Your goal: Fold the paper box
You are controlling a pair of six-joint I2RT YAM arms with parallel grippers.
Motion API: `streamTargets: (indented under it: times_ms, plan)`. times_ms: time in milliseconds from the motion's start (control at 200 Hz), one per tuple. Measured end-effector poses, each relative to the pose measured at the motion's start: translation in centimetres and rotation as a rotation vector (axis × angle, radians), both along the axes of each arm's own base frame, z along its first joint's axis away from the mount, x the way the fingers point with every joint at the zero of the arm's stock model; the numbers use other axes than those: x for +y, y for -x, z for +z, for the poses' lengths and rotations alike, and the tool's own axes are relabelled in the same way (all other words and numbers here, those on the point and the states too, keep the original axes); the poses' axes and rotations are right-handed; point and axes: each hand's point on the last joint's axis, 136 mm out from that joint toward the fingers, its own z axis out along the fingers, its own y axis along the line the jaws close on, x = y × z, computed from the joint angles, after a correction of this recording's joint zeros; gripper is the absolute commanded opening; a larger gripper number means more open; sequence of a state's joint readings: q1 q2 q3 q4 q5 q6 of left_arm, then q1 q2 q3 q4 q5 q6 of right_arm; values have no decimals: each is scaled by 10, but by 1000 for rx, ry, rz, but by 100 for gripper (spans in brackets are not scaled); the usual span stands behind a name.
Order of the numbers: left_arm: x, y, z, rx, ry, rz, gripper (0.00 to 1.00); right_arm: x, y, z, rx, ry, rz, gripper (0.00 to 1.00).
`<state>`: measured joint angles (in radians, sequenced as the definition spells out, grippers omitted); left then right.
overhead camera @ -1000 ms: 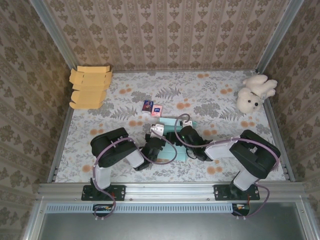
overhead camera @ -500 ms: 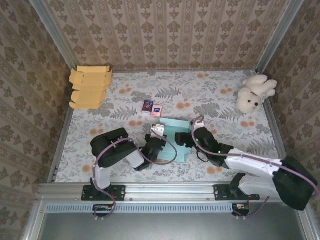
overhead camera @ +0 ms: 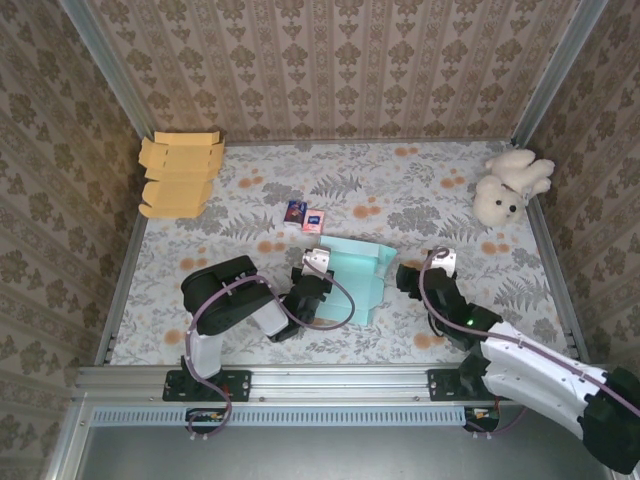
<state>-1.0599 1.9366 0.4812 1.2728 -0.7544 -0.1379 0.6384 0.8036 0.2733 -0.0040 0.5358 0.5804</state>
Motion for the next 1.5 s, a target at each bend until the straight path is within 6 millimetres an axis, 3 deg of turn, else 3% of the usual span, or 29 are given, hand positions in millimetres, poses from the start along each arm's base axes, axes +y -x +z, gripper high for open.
streamTargets:
  times_ms: [85, 275, 610, 780, 1250, 1500]
  plan:
    - [0, 1, -1, 3, -1, -6, 0, -7, -2, -14, 42, 17, -21, 80]
    - [-1, 1, 0, 2, 4, -12, 0, 8, -9, -21, 57, -21, 31, 84]
    - [-2, 1, 0, 2, 5, -14, 0, 30, -20, 11, 4, -115, 96, 84]
    - [-2, 1, 0, 2, 5, -14, 0, 39, -26, 15, 17, -122, 117, 85]
    - [-2, 1, 0, 2, 6, -17, 0, 39, -35, -19, 130, -64, 98, 85]
    - [1, 0, -3, 4, -4, -1, 0, 56, -43, -27, 135, -102, 156, 85]
